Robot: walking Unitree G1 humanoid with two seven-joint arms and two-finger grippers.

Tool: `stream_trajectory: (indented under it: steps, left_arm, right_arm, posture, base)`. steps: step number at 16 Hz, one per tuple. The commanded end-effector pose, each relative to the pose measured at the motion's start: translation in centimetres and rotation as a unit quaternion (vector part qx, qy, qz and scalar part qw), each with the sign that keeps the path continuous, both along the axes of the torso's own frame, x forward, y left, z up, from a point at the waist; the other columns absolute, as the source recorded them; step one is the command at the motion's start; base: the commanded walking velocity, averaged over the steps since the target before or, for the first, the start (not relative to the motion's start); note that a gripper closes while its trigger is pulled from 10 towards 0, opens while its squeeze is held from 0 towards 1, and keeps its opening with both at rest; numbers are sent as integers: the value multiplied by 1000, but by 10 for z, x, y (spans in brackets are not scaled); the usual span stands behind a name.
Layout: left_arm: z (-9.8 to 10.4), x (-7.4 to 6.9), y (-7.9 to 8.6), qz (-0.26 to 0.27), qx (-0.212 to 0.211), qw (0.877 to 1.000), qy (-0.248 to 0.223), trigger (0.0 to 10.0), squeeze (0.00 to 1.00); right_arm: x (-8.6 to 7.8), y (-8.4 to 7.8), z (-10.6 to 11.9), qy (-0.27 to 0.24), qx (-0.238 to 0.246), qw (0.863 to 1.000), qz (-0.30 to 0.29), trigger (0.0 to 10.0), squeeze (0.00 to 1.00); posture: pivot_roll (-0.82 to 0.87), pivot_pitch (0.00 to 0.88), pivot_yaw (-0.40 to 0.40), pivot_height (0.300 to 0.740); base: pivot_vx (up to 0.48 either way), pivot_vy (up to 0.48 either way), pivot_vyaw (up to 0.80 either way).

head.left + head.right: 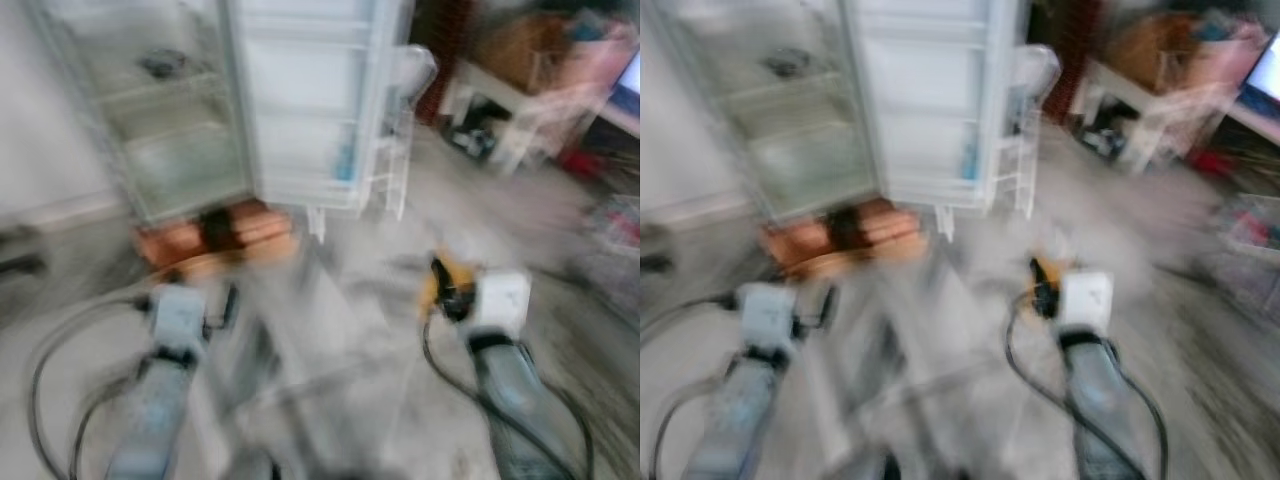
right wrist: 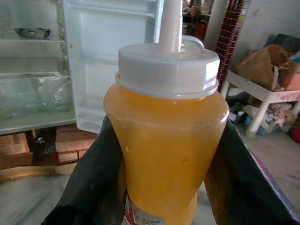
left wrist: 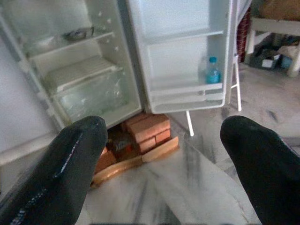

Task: Restocking fridge

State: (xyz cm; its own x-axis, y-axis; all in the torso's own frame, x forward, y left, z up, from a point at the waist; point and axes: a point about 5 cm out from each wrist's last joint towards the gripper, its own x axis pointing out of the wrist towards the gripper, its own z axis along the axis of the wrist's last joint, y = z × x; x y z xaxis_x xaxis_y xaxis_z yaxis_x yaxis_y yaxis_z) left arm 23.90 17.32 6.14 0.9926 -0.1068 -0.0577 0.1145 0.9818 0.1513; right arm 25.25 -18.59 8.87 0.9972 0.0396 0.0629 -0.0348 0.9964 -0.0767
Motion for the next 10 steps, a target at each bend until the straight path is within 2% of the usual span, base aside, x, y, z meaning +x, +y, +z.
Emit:
stream_trajectory:
  steps: [1, 2, 10]
  left_arm:
    - [3, 2, 6, 4, 9, 1000, -4, 10000, 0]
    - [3, 3, 7, 4, 9, 1000, -4, 10000, 0]
    - [2, 8, 1, 4, 2, 1000, -3, 10000, 0]
  right_arm:
    - [5, 4, 9, -21, 7, 1000, 12, 10000, 0]
    - [6, 5, 10, -21, 7, 1000, 15, 10000, 0]
    - [9, 6, 12, -24, 7, 999, 25, 10000, 0]
  posture:
    - [50, 81, -47, 740]
    - [50, 81, -47, 740]
    - [45, 82, -48, 740]
  base:
    - [277, 0, 600]
    - [281, 0, 438]
    - [353, 0, 0]
